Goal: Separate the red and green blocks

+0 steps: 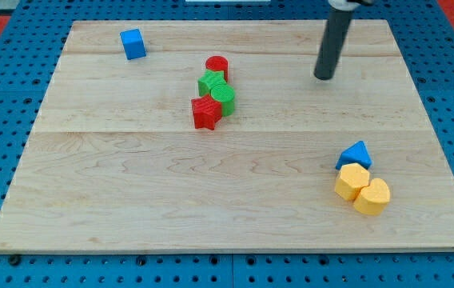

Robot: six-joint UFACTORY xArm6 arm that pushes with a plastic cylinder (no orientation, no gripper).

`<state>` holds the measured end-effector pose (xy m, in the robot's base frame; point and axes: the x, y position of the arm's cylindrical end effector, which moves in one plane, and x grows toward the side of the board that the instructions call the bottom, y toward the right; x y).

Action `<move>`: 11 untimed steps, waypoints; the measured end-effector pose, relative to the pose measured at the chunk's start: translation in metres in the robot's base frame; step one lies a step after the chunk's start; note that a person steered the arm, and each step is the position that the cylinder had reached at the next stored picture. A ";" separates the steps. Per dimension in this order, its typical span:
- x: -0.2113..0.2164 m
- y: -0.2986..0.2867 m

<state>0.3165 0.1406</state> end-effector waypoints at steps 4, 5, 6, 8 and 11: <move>0.056 -0.192; 0.070 -0.180; 0.097 -0.135; 0.106 -0.130; 0.084 -0.160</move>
